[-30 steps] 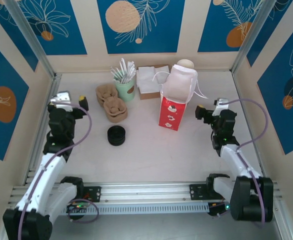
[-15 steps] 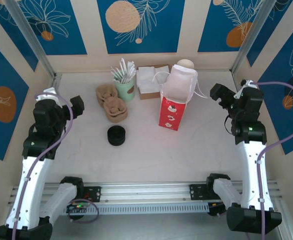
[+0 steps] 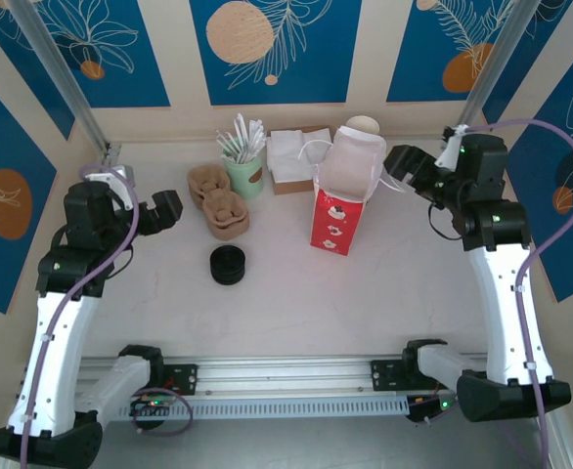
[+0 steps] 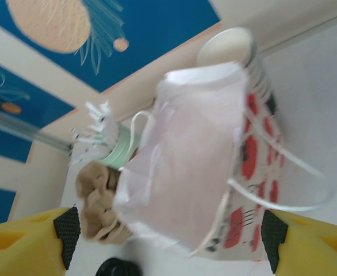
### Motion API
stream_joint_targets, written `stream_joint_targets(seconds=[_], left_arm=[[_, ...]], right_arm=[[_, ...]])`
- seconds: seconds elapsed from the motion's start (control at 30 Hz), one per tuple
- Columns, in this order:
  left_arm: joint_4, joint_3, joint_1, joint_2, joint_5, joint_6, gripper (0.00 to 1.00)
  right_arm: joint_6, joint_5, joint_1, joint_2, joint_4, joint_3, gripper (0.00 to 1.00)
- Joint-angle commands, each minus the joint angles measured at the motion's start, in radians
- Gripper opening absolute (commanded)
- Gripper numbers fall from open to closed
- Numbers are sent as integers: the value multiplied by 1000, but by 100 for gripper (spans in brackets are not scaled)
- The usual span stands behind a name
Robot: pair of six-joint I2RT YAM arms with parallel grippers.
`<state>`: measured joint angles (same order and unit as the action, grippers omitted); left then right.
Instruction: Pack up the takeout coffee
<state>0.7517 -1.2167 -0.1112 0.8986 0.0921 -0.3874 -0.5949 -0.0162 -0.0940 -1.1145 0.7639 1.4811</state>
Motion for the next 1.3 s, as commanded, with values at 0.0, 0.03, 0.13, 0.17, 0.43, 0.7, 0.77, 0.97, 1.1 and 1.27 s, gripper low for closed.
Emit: stream_joint_targets(seconds=[0.0,0.03,0.13,0.17,0.43,0.7,0.77,0.97,1.1,1.27], left_arm=[[47,-33,11,32,93,-18,100],[47,-30,11,43,98,-25,100],[57,-21,11,82,99,-44,100],[61,-22,11,96,110,-48,100],[44,14,11,153,202,-83,100],[59,3,10,179,217,-80,100],[70,-9,9,187,213,-77,100],[83,-23,7,195,199,-73,100],[72,-14,5,205,198,-84,100],[72,-12,1,220,193,-88,100]], right_arm=[[-17,16,-110,-22,44,75,84],[-18,26,-150,-35,43,95,84],[-22,36,-246,-72,40,136,83],[-20,34,-268,-85,37,146,84],[74,196,-245,-202,54,252,80],[106,273,-75,-429,52,414,74],[86,262,-39,-491,78,460,73],[64,275,-18,-571,152,476,75],[55,236,-12,-554,114,384,74],[32,125,-21,-537,61,293,66]])
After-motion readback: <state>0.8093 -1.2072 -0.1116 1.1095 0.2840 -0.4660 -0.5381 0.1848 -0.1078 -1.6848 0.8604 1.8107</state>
